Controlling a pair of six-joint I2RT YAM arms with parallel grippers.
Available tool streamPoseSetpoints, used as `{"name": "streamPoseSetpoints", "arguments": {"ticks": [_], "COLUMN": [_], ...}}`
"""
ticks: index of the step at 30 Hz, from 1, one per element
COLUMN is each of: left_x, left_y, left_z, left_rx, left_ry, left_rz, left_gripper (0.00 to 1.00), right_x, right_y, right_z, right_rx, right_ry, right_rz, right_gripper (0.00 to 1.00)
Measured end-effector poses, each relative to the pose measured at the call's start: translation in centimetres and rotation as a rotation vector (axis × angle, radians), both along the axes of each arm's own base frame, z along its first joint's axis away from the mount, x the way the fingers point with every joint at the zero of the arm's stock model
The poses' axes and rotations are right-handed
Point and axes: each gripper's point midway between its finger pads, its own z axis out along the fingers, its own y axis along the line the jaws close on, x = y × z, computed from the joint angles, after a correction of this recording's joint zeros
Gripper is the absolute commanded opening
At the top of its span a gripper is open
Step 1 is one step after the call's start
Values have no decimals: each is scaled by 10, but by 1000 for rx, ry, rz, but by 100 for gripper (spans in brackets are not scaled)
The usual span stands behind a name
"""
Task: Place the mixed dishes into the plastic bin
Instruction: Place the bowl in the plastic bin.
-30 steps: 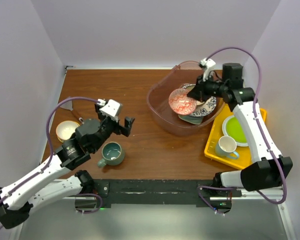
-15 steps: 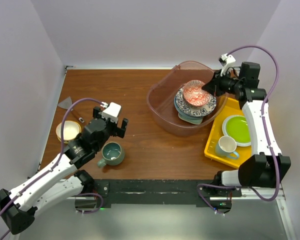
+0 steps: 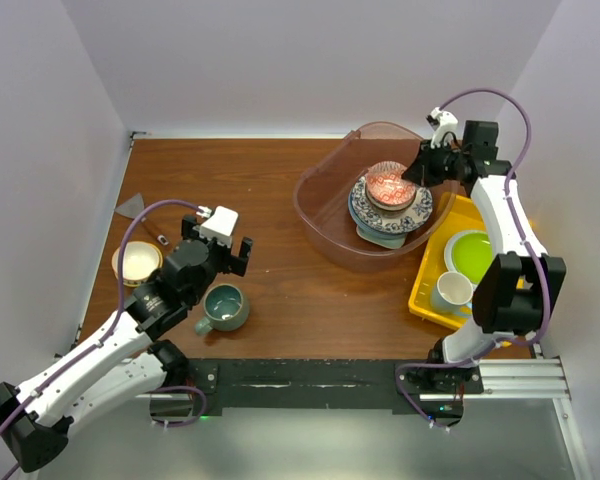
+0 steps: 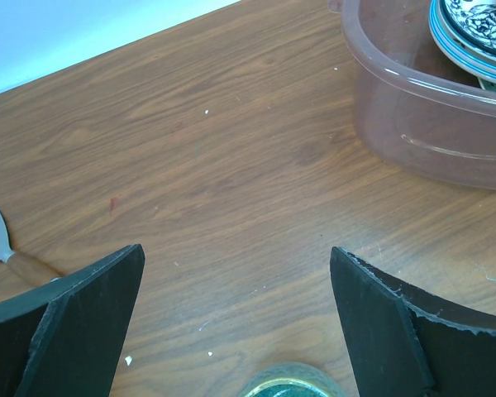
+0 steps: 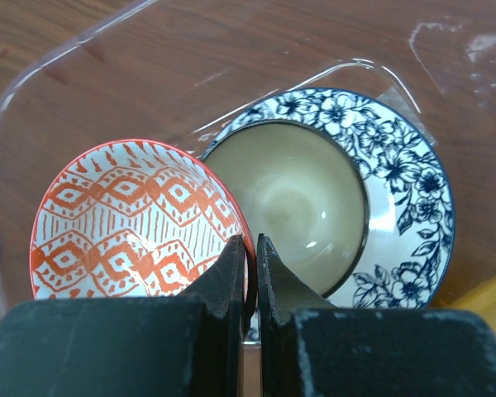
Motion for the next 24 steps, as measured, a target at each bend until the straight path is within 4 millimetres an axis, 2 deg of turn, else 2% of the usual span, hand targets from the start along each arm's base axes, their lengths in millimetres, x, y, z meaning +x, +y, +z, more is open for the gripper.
{"name": "streamPoseSetpoints", "arguments": {"ticks": [5, 9, 24], "left_x": [0, 1, 1], "left_y": [1, 2, 2], "left_z": [0, 0, 0], "left_rx": [0, 4, 7], "left_ry": [-1, -2, -2], "left_rz": [2, 5, 5], "left_gripper": [100, 100, 100], "right_x": [20, 29, 33], "right_y": [-8, -12, -17], "right_z": [-17, -22, -30], "right_rx": [-23, -36, -61], "right_ry": [29, 30, 36], "right_rz": [-29, -43, -58], "right_gripper": [0, 0, 1]}}
